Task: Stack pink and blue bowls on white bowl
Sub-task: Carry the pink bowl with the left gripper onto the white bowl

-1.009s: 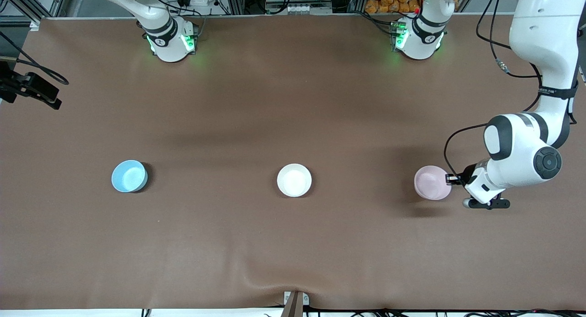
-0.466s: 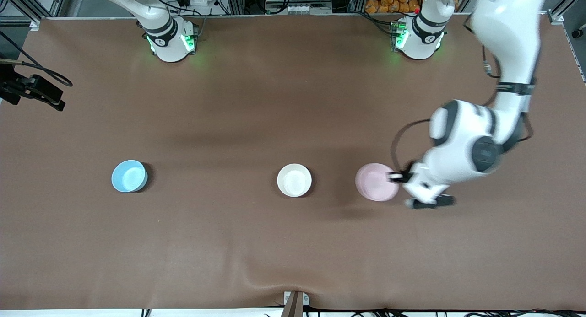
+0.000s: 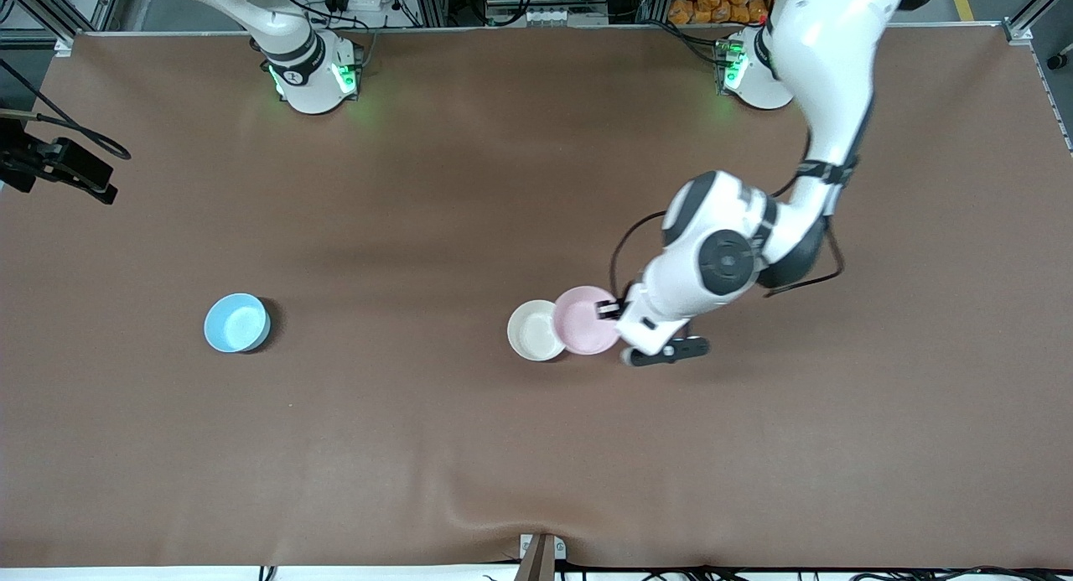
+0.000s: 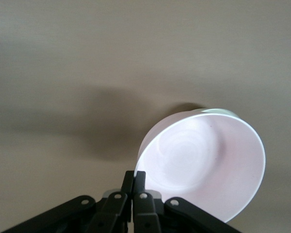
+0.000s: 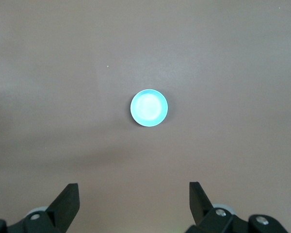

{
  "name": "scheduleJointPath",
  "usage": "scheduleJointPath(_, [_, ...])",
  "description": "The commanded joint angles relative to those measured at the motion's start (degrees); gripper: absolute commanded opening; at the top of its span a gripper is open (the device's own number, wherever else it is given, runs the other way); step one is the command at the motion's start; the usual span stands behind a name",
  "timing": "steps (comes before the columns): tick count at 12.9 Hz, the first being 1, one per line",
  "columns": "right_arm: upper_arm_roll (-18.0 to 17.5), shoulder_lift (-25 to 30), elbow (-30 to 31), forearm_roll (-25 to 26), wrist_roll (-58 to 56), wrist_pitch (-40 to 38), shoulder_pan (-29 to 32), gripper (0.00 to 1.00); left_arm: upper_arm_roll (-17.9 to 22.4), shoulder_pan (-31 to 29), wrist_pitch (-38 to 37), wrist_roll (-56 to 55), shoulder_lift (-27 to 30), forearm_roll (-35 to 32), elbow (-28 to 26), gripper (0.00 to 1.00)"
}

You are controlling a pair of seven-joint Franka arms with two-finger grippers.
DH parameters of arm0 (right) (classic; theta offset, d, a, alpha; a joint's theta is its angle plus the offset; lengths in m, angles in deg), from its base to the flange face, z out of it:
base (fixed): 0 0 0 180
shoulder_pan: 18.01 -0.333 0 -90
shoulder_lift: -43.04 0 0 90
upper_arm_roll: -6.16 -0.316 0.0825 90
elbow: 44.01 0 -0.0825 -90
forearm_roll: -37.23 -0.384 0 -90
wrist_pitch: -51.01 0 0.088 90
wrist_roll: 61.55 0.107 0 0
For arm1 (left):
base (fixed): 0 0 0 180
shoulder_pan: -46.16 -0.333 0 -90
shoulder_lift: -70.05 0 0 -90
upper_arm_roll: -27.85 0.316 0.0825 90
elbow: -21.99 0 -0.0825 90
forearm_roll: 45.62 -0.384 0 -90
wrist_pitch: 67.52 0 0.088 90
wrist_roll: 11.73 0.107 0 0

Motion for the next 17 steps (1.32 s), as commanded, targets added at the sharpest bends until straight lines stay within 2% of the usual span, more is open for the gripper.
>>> scheduleJointPath(1, [-0.32,-0.48,-0.6,1.13,0.85,-0.01,0.55,1.0,0.42,1.27,3.87,-0.78,-4.1,1.87,3.95,0.0])
scheduleJointPath(3, [-0.32,-2.14,-0.34,0.87,0.85,-0.27,-0.06,1.0,0.59,3.73,7.48,-0.95,-5.25,2.22,4.04,0.0])
scheduleJointPath(5, [-0.41,-6.44,-0.51,1.48,0.59,-0.27,-2.42,1.0,0.59,4.0,8.2,-0.61,-6.74,2.23,4.04,0.0])
scheduleJointPath(8, [-0.49,-7.16,-0.78,4.29,0.59,-0.8,-4.01,1.0,0.94,5.59,8.46,-0.96,-7.54,2.05,3.78,0.0])
scheduleJointPath(9, [-0.49,-7.16,-0.6,7.43,0.5,-0.89,-6.71,1.0,0.94,5.59,8.46,-0.95,-7.45,1.96,3.6,0.0])
scheduleJointPath(11, [-0.49,-7.16,-0.51,18.31,0.76,-2.63,-12.25,1.0,0.94,5.32,8.46,-0.69,-7.36,1.96,2.81,0.0])
scheduleJointPath(14, [-0.49,-8.74,1.15,18.1,0.94,-3.88,-12.55,1.0,0.94,5.24,7.94,-0.34,-7.45,1.61,1.93,0.0])
scheduleJointPath(16, [-0.32,-10.15,1.15,16.96,-0.11,-1.96,-7.3,1.0,1.03,5.5,8.02,-0.08,-8.41,1.52,2.02,0.0])
scheduleJointPath(17, [-0.32,-11.46,1.15,13.38,-1.42,0.49,-3.35,1.0,1.03,5.67,8.02,-0.08,-8.51,1.52,2.02,0.0])
